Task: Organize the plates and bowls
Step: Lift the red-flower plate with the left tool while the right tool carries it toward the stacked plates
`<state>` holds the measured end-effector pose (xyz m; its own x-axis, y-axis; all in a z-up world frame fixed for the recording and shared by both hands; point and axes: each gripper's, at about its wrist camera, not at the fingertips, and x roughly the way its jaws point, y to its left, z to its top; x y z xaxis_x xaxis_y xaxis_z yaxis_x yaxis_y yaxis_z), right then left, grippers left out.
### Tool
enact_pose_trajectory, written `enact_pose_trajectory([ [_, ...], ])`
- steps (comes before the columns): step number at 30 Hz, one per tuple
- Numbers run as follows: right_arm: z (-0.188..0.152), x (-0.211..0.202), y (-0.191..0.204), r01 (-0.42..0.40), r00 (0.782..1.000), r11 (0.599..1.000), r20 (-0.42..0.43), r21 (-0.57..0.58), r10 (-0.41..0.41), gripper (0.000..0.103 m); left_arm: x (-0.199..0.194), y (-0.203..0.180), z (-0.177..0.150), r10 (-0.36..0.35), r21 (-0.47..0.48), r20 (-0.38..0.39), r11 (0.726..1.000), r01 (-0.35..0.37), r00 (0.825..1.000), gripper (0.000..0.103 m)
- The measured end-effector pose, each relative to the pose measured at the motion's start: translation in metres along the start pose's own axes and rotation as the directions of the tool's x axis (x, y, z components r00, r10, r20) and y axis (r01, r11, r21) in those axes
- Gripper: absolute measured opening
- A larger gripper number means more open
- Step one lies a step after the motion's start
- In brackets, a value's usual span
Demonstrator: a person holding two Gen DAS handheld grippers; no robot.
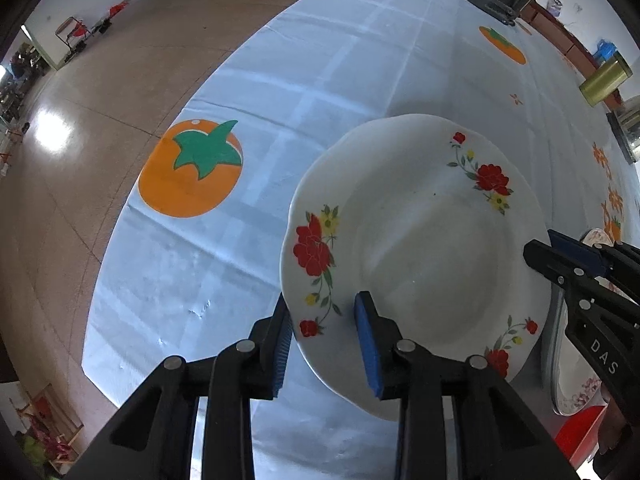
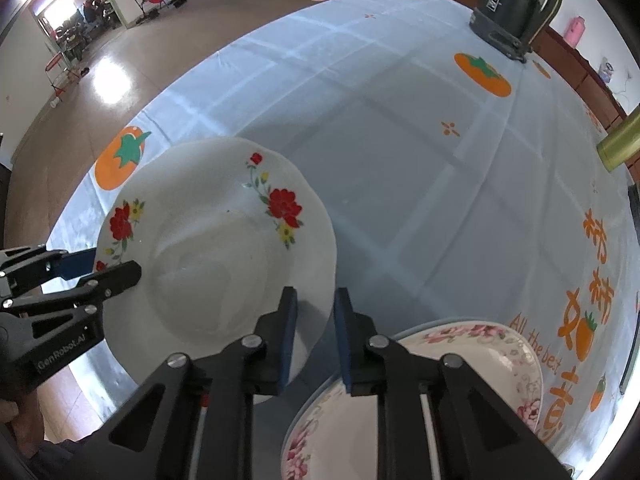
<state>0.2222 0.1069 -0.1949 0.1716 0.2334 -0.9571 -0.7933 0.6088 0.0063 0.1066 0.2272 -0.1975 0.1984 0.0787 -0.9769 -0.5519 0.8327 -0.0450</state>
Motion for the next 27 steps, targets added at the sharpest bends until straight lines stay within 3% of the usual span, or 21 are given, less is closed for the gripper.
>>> enact_pose_trajectory([
  [16, -0.002, 0.002, 0.000, -0.031, 1.000, 0.999, -0.003, 0.014, 0.031, 0.018, -0.007, -0.008, 0.001, 0.032, -0.006, -0.014, 0.999, -0.032, 0.999, 0.033],
  [27, -0.003, -0.013, 0.000, -0.026, 1.000, 1.000, 0.014, 0.015, 0.025, 0.018, -0.019, -0.004, 0.003, 0.011, -0.017, -0.017, 1.000, -0.011, 1.000, 0.033],
])
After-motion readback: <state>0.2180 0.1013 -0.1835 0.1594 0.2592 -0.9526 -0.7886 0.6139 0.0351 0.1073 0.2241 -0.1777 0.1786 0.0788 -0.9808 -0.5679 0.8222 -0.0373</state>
